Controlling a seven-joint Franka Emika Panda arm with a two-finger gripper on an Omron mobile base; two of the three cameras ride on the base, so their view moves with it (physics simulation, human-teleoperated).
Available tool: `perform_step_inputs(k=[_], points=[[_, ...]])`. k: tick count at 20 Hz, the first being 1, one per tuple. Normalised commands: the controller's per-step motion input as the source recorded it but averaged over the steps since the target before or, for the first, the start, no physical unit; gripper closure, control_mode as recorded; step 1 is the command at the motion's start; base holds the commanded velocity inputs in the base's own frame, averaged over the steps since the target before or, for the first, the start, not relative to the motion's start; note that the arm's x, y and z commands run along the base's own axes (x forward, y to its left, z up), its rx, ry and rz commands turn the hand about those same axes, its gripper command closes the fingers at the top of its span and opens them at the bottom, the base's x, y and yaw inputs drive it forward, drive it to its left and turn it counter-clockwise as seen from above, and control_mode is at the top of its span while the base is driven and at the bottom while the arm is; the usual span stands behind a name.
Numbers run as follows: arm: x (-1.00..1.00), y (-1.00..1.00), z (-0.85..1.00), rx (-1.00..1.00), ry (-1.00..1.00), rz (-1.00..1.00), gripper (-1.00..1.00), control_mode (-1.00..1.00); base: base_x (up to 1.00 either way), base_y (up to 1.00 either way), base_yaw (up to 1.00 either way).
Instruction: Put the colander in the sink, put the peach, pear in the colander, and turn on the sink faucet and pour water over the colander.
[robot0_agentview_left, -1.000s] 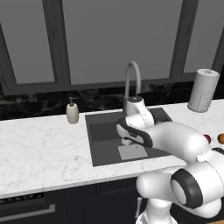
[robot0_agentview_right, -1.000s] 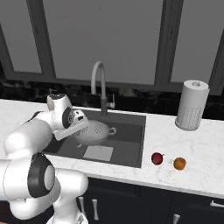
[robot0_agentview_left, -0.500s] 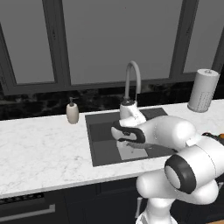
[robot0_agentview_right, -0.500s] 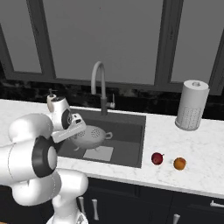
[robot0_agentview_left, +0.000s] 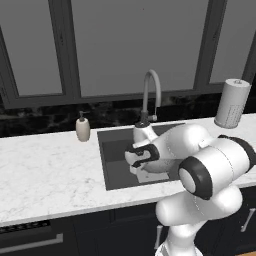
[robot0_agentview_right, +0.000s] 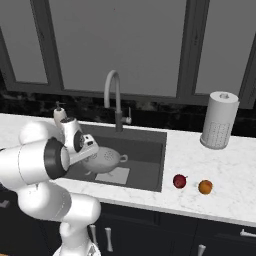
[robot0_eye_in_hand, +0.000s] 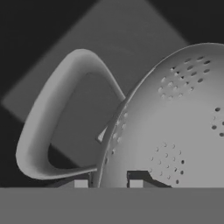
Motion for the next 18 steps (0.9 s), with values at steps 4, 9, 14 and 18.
perform_step_inputs(k=[4, 9, 14, 18], points=[[0.42, 0.01, -0.31, 0.00, 0.00, -0.02, 1.00, -1.00, 0.00, 0.00, 0.00], [0.39, 0.05, -0.28, 0.00, 0.00, -0.05, 1.00, -1.00, 0.00, 0.00, 0.00], [0.35, 0.07, -0.28, 0.00, 0.00, -0.10, 1.00, -1.00, 0.00, 0.00, 0.00], [0.34, 0.00, -0.22, 0.00, 0.00, -0.09, 1.00, -1.00, 0.00, 0.00, 0.00]])
